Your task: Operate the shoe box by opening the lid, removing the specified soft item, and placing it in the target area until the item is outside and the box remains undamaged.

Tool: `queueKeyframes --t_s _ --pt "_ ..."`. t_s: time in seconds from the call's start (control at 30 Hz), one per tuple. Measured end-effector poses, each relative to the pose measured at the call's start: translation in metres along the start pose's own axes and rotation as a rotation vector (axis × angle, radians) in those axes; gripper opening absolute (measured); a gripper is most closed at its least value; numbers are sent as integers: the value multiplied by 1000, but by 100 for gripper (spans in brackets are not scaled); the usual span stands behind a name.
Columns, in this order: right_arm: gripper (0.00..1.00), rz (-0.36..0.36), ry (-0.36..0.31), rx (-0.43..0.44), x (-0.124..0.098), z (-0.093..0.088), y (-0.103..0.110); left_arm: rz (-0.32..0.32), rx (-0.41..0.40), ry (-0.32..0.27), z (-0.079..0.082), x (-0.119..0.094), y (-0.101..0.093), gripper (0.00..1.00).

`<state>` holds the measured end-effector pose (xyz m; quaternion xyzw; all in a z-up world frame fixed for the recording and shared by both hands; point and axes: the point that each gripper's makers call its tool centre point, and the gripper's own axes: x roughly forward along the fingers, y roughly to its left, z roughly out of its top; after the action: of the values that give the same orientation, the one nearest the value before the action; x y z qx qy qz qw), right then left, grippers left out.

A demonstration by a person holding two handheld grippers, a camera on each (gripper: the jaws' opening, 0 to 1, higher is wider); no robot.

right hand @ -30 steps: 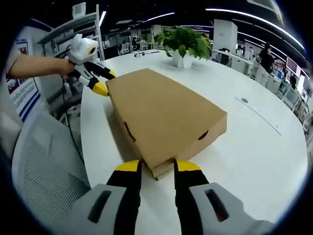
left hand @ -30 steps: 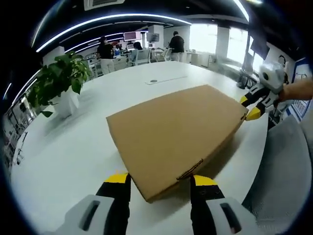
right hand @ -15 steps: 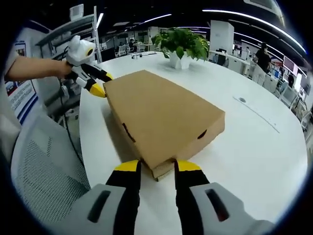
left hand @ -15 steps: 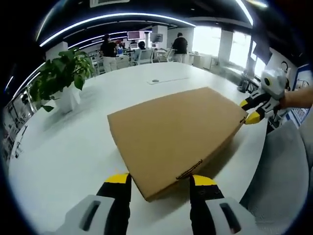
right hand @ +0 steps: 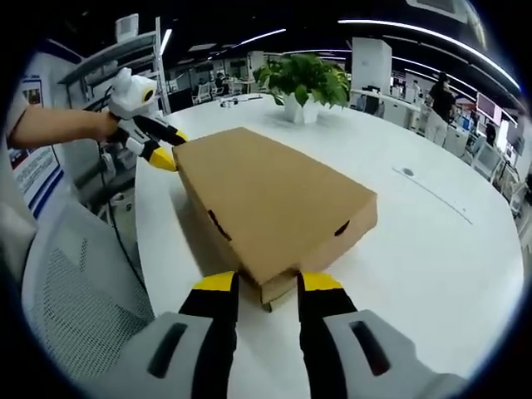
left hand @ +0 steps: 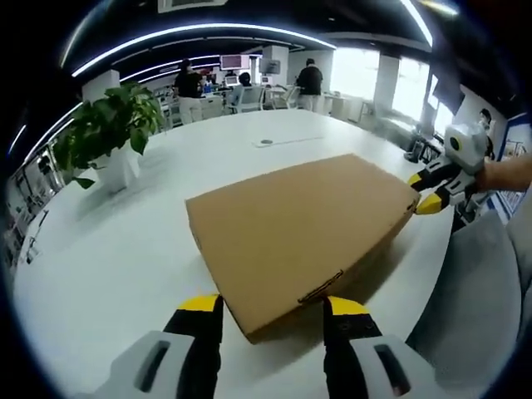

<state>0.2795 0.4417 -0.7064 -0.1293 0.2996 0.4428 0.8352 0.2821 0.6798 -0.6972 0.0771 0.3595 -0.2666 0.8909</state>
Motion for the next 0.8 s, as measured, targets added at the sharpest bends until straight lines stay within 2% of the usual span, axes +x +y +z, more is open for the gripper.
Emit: queueKeyframes --t_s 0.6,0.8 --pt "28 -8 -88 6 -24 35 1 2 25 -55 33 -25 -1 53" --pt "28 -20 -124 8 -32 51 -4 0 19 -98 47 -32 0 55"
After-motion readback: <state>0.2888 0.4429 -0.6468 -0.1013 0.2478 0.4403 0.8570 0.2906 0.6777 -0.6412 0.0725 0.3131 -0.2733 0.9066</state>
